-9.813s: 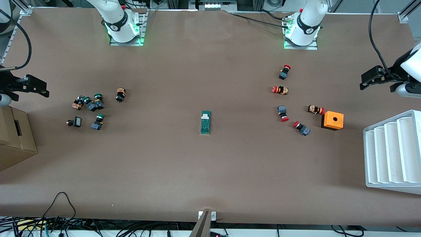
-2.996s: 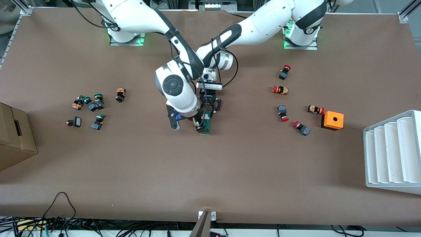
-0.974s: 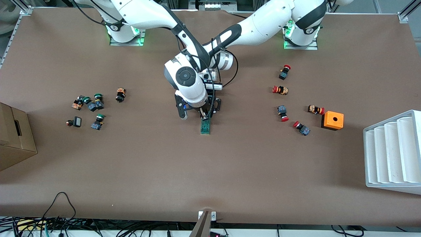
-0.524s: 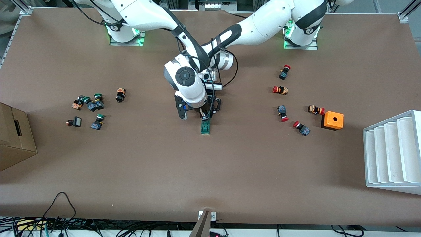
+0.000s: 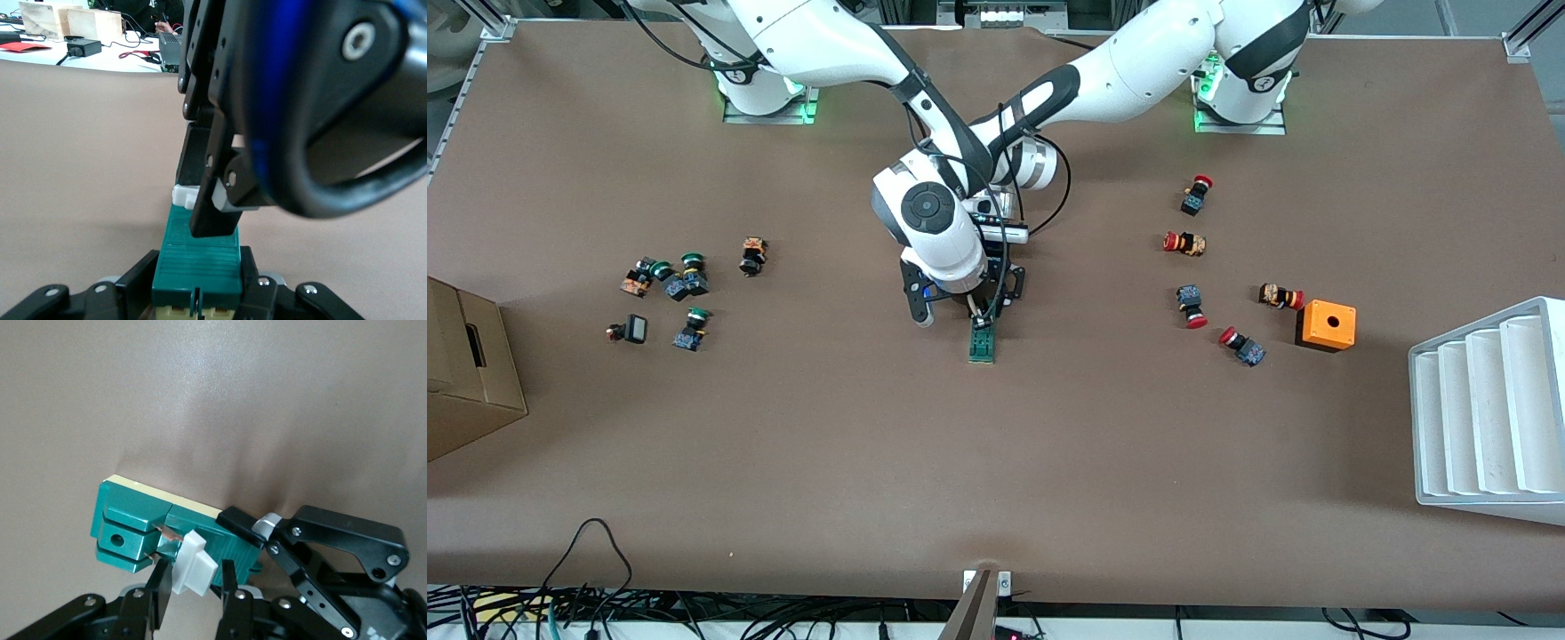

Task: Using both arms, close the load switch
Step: 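Push the white lever closed with the right gripper, left gripper holding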

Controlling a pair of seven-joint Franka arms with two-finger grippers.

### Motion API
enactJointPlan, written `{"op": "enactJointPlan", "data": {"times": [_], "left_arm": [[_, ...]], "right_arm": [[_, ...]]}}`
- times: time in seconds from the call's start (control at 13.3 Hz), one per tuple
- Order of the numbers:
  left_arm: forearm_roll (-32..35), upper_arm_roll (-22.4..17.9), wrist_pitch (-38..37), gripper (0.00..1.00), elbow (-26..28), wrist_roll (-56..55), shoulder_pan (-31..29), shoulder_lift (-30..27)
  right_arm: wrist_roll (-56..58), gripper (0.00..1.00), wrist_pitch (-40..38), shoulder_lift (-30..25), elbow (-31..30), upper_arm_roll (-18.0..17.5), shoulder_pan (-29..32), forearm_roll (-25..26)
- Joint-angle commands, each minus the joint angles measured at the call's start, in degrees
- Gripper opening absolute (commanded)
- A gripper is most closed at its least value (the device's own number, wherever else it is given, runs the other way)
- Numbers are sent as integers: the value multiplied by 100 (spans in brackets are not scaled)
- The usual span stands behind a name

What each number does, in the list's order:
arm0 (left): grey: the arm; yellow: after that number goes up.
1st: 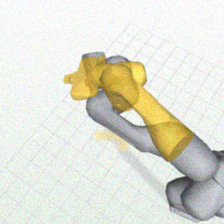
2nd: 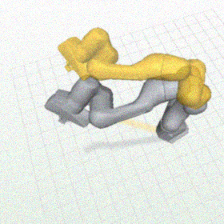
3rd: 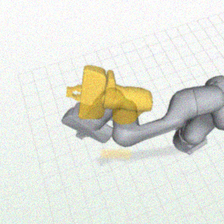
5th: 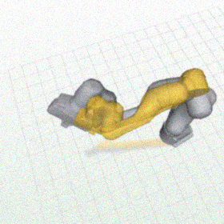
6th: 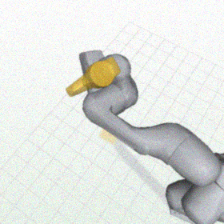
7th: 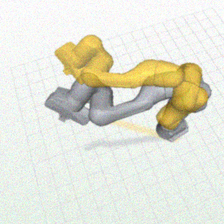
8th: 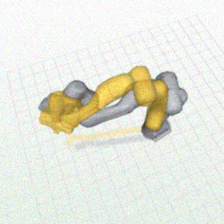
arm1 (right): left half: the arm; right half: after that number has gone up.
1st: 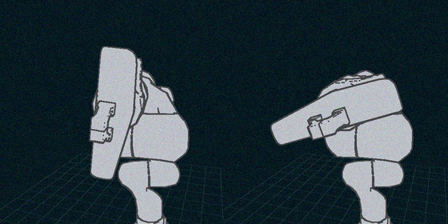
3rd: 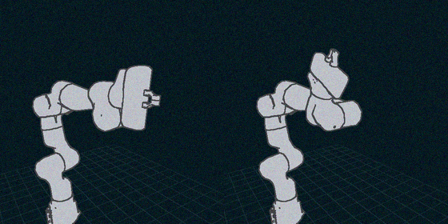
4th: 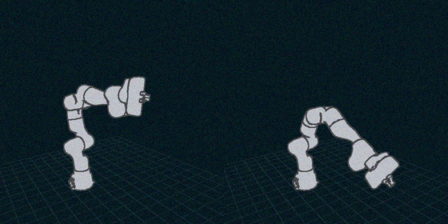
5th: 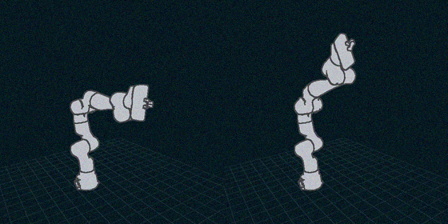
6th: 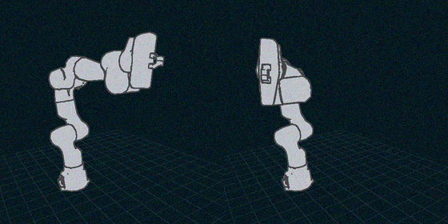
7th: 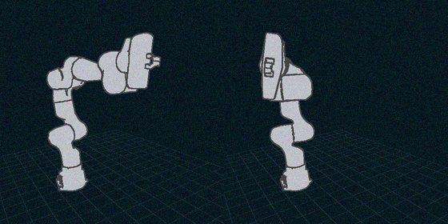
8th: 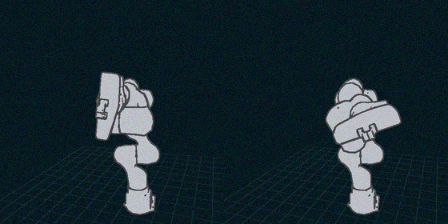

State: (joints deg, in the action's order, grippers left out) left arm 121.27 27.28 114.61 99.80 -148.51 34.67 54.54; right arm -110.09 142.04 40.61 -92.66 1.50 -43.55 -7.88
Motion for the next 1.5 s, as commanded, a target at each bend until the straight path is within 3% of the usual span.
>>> {"op": "enactJointPlan", "data": {"times": [0.0,0.3,1.42], "left_arm": [[20,-65,71,47,-171,-125,75,136],[20,-56,44,47,-180,-125,75,136],[29,-56,44,47,-197,-108,-13,56]], "right_arm": [[-66,32,52,-19,-16,-44,21,111],[48,26,61,-27,-15,-36,39,102],[145,24,0,-10,274,-18,268,23]]}}
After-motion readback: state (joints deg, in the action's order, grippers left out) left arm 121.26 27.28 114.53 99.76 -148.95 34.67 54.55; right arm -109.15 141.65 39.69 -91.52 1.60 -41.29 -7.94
